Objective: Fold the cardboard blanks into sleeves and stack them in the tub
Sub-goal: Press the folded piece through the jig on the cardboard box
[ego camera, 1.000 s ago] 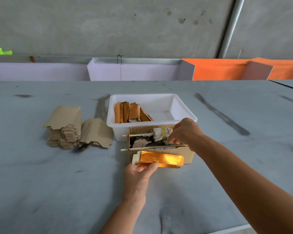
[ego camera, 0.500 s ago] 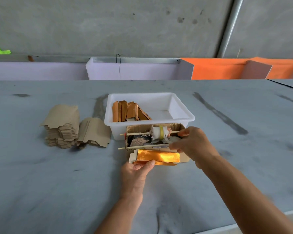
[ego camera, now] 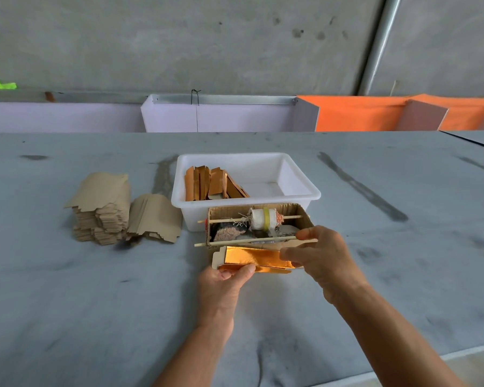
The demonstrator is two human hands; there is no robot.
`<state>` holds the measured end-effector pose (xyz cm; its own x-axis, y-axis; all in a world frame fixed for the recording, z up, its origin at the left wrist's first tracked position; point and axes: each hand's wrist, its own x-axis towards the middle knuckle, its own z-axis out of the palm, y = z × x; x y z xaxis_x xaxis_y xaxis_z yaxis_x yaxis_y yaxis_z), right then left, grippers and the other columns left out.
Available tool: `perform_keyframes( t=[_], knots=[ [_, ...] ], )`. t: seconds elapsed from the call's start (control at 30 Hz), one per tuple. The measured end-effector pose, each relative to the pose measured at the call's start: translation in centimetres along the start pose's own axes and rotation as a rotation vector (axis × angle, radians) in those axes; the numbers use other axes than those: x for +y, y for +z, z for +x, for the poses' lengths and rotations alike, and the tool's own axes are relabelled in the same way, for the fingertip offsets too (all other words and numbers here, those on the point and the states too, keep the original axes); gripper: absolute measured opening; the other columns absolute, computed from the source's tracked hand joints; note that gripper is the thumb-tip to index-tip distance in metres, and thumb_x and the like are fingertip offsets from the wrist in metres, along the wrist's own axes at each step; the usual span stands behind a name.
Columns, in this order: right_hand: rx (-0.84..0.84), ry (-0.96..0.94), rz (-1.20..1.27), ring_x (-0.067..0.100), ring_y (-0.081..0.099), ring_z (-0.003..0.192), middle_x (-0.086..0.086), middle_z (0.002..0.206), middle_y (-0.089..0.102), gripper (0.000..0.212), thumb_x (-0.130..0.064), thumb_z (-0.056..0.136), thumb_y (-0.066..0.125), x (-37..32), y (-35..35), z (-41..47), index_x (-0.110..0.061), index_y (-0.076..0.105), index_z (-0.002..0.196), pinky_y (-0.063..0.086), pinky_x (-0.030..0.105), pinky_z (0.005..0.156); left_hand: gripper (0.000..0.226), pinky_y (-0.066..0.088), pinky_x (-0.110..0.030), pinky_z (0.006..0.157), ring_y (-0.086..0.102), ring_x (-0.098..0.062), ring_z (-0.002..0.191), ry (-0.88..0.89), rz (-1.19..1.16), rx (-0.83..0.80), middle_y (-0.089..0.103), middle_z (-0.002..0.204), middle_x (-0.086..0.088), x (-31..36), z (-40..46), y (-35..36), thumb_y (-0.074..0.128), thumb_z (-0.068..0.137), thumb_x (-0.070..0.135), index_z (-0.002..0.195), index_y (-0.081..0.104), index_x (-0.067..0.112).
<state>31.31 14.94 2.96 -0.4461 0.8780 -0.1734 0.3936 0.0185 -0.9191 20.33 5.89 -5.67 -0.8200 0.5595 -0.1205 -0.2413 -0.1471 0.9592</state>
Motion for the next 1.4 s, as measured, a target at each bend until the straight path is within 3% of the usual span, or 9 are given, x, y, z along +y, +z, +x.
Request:
perform_keyframes(
  t=[0.33, 0.57, 0.77, 1.0, 1.2, 1.4],
  knots=[
    [0.026, -0.027, -0.04, 0.023, 0.064, 0.079, 0.009, 0.086, 0.063, 0.033, -0.012, 0.072, 0.079, 0.6, 0.0, 0.1, -0.019, 0.053, 0.09, 0.045, 0.023, 0.049, 0.017, 0.05, -0.015, 0.057, 0.068, -0.011, 0.063, -0.026, -0.006, 0.011, 0.073, 0.069, -0.002, 0.0, 0.1, 0.0, 0.077, 0.07, -0.001, 0.084, 0.069, 0.004],
    [0.038, -0.011, -0.061, 0.018, 0.061, 0.073, 0.009, 0.085, 0.064, 0.031, -0.015, 0.072, 0.08, 1.9, 0.4, 0.4, -0.022, 0.051, 0.082, 0.042, 0.02, 0.045, 0.017, 0.051, -0.029, 0.07, 0.068, -0.023, 0.071, -0.067, -0.037, 0.033, 0.071, 0.07, -0.008, 0.3, -0.2, 0.2, 0.078, 0.068, -0.002, 0.081, 0.067, 0.001],
    [0.065, -0.018, -0.09, 0.02, 0.062, 0.079, 0.009, 0.089, 0.064, 0.034, -0.016, 0.072, 0.081, 2.9, 0.6, 0.8, -0.022, 0.051, 0.086, 0.039, 0.022, 0.047, 0.016, 0.054, -0.026, 0.067, 0.067, -0.02, 0.066, -0.066, -0.062, 0.01, 0.07, 0.063, -0.003, 1.2, -0.7, 0.1, 0.075, 0.07, -0.007, 0.072, 0.065, 0.005],
    [0.063, -0.018, -0.093, 0.017, 0.057, 0.066, 0.01, 0.082, 0.066, 0.031, -0.011, 0.074, 0.079, 3.3, 0.2, 0.8, -0.019, 0.051, 0.086, 0.036, 0.021, 0.043, 0.016, 0.056, -0.031, 0.071, 0.064, -0.011, 0.054, -0.033, -0.049, -0.012, 0.067, 0.057, -0.001, 1.8, -1.3, 0.3, 0.07, 0.073, -0.011, 0.069, 0.064, 0.003],
    [-0.005, -0.088, -0.02, 0.013, 0.059, 0.06, 0.004, 0.072, 0.07, 0.026, -0.01, 0.074, 0.078, 3.0, 0.6, -0.8, -0.018, 0.055, 0.084, 0.041, 0.02, 0.048, 0.011, 0.059, -0.025, 0.065, 0.063, -0.019, 0.064, -0.041, -0.124, 0.042, 0.067, 0.066, -0.008, 2.0, -1.6, 0.7, 0.07, 0.074, -0.012, 0.076, 0.065, -0.002],
    [-0.074, -0.171, 0.042, 0.012, 0.06, 0.06, 0.005, 0.069, 0.071, 0.021, -0.008, 0.076, 0.077, 2.9, 1.5, -2.0, -0.016, 0.058, 0.082, 0.041, 0.013, 0.047, 0.007, 0.059, -0.029, 0.07, 0.067, -0.02, 0.064, -0.088, -0.175, 0.073, 0.066, 0.068, -0.012, 1.9, -2.0, 0.6, 0.071, 0.075, -0.008, 0.076, 0.064, -0.006]
  ],
)
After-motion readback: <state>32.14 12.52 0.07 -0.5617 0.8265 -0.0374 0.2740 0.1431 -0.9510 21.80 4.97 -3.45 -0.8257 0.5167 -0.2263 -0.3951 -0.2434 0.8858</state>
